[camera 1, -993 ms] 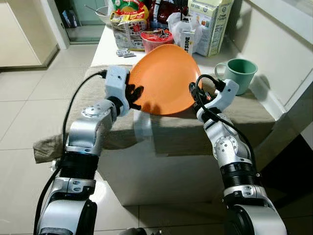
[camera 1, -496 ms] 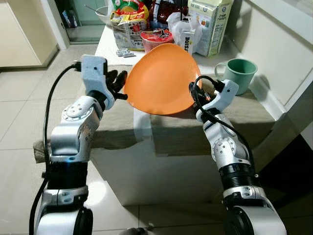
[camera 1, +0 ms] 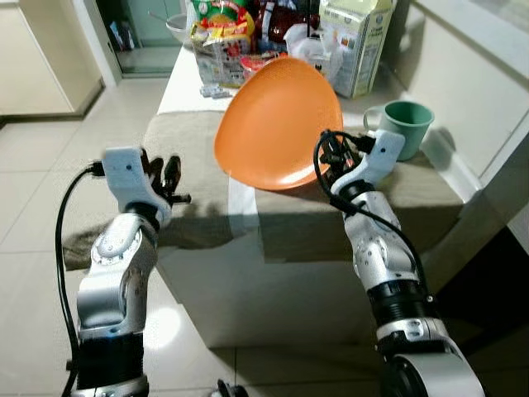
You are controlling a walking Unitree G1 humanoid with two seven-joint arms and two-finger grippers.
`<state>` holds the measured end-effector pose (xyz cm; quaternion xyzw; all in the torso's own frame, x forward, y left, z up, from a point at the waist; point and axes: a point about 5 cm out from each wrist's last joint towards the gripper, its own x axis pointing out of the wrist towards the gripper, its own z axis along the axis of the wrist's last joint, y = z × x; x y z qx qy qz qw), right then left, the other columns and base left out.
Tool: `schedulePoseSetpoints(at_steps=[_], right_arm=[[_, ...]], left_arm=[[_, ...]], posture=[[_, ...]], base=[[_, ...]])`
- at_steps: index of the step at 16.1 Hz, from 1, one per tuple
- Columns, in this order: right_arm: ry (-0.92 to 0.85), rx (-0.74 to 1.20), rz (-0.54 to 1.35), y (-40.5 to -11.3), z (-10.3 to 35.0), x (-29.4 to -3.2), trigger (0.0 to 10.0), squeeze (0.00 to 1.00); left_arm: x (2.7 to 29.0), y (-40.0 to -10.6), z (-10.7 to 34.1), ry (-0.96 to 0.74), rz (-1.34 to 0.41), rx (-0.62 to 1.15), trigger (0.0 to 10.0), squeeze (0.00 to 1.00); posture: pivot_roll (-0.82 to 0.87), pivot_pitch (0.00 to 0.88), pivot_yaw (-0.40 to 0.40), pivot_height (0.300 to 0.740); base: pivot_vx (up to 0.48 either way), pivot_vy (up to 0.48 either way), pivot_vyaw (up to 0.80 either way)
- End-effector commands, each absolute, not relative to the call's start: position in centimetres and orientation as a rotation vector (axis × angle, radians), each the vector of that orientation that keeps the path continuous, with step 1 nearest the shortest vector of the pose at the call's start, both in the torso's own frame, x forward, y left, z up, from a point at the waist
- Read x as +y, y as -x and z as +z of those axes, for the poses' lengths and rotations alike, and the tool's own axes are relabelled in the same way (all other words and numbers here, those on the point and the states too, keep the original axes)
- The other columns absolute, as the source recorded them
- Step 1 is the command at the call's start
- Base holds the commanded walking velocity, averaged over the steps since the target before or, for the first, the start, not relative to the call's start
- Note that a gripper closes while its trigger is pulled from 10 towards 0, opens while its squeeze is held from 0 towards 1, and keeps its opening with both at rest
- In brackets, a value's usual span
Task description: Setting the table
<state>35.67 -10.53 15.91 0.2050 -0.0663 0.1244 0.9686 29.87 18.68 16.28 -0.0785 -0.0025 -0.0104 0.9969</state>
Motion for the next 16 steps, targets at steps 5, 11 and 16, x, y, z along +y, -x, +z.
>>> schedulePoseSetpoints(at_steps=[5, 11, 16], right_arm=[[-0.306, 0.047, 0.192, -34.8, 11.3, -11.6, 0.0, 0.00], [-0.291, 0.045, 0.191, -34.8, 11.1, -11.4, 0.0, 0.00], [-0.272, 0.038, 0.220, -34.4, 11.0, -10.9, 0.0, 0.00]], left_arm=[[17.7, -28.0, 14.7, 0.190, -0.015, 0.027, 10.0, 0.00], [17.0, -28.3, 15.2, 0.175, -0.021, 0.018, 10.0, 0.00], [15.7, -28.8, 16.3, 0.185, -0.078, -0.011, 10.0, 0.00]], posture=[[-0.09, 0.000, 0.073, 0.740], [-0.09, 0.000, 0.076, 0.740], [-0.10, 0.018, 0.076, 0.740]], base=[[0.000, 0.000, 0.00], [0.000, 0.000, 0.00], [0.000, 0.000, 0.00]])
